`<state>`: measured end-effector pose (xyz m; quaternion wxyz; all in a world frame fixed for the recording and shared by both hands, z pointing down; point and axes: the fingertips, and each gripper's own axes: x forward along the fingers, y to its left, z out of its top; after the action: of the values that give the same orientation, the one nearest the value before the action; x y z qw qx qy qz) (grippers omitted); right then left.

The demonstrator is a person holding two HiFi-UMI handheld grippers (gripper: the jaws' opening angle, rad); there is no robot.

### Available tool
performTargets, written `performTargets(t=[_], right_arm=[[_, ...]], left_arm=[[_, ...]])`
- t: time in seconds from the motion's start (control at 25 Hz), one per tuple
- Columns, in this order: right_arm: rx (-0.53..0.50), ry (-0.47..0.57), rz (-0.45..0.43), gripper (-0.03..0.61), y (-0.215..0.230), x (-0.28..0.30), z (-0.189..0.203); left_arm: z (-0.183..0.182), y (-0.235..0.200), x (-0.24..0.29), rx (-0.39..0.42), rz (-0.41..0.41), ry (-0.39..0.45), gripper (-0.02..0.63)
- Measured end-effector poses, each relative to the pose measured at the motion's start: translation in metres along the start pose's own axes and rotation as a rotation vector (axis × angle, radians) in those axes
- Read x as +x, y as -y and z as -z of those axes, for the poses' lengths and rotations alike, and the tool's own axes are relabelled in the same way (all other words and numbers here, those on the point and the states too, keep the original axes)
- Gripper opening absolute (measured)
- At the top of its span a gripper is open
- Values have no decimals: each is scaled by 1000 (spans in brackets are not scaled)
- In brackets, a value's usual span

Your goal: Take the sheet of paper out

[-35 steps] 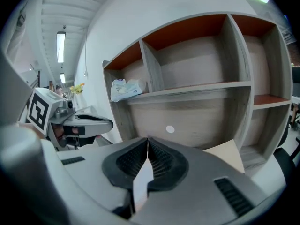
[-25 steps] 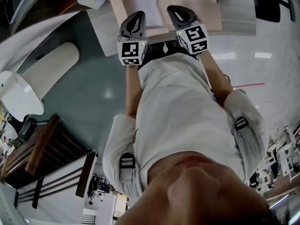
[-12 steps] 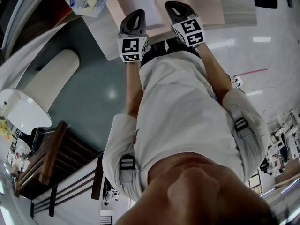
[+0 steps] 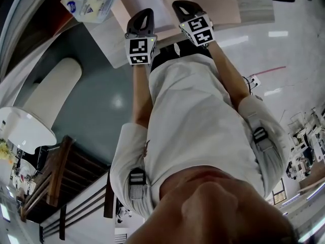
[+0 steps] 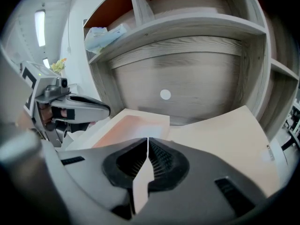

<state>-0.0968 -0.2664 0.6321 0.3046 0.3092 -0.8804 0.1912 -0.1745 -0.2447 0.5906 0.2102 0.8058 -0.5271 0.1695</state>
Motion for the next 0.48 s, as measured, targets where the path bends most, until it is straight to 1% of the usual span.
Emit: performTargets(t=[0.32,0.48], right_arm=[[-22,-48,-17,23,-3,20,11],[-27,-67,-29,23,-7,30,18]], left_arm=[[12,-3,12,1,16,-26,23],[19,-4,16,19,23,-47,23]])
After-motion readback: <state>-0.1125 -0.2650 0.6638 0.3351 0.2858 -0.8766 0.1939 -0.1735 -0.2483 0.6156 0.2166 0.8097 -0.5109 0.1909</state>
